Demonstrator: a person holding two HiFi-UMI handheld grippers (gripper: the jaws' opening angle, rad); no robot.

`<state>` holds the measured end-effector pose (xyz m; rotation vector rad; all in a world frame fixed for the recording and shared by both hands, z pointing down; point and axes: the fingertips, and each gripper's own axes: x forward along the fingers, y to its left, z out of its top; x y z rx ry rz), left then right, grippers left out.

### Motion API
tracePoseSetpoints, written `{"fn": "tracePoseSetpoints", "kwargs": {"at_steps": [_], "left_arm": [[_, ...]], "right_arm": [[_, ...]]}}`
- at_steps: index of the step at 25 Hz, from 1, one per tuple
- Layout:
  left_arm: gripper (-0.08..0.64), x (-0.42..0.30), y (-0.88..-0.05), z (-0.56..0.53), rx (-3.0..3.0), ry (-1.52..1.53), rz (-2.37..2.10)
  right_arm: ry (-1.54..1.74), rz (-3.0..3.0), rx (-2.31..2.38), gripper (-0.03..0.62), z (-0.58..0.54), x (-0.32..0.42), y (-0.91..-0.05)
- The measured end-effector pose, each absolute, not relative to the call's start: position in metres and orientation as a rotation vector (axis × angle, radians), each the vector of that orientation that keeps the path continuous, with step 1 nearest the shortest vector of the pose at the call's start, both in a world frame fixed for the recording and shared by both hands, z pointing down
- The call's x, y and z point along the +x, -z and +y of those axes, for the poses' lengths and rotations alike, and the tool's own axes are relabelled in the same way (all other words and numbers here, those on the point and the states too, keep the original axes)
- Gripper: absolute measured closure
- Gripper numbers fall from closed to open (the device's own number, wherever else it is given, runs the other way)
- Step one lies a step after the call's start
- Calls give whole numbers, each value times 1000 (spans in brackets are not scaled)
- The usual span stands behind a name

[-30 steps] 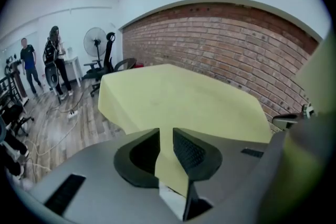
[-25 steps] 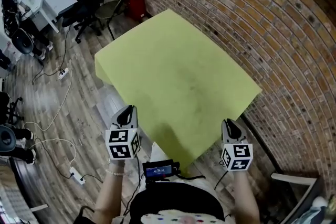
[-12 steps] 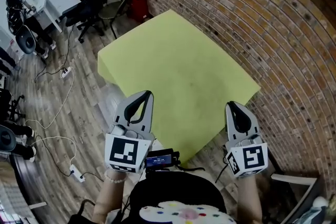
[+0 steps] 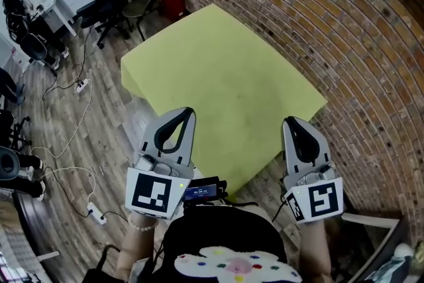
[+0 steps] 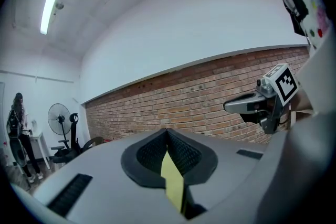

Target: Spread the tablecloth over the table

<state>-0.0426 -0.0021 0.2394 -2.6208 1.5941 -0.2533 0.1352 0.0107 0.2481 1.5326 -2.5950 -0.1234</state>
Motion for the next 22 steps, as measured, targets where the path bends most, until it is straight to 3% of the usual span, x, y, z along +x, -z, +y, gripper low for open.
{"fn": "tracePoseSetpoints", "kwargs": {"at_steps": [22], "left_arm": [[544,-43,-243,-1,-2631,255,1602]], "right_arm": [[185,-2553,1495,549,16,126,-252]]}}
